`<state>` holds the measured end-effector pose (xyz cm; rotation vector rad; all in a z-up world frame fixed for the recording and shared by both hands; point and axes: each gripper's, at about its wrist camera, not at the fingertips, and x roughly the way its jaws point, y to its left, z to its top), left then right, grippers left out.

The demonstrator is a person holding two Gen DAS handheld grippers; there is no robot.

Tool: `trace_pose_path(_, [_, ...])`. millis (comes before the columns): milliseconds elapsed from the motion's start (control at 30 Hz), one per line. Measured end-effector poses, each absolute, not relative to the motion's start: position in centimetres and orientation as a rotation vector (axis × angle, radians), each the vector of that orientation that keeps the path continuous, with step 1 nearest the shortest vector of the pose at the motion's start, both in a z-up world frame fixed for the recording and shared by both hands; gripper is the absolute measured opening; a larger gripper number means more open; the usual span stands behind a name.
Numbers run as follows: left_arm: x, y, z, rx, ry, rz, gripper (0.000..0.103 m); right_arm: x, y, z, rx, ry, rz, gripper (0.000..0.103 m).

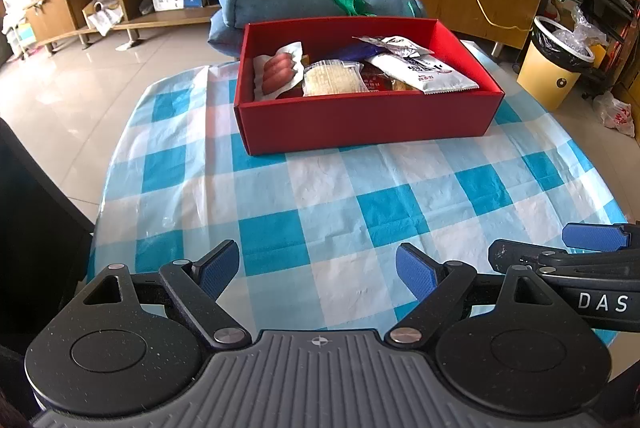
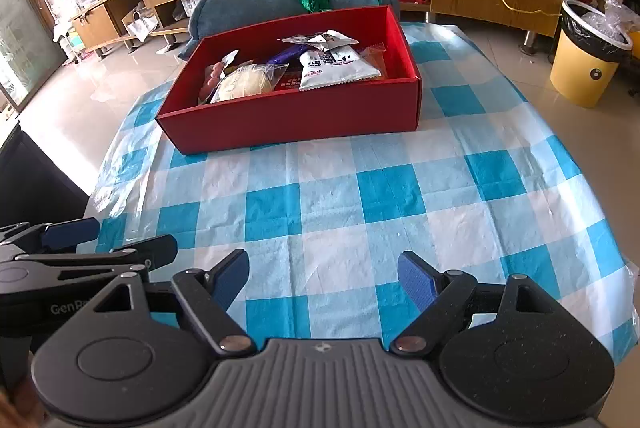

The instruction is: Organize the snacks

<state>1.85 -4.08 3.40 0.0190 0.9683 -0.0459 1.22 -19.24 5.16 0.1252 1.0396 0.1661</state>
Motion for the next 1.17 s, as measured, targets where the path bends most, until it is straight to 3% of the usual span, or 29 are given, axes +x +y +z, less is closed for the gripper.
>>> trace_pose_path(1167, [2.01,-3.92,3.33,0.005,0.976,-0.049,0.088,1.23,-19.18,4.99,0.125,1.039,0.169,0.077])
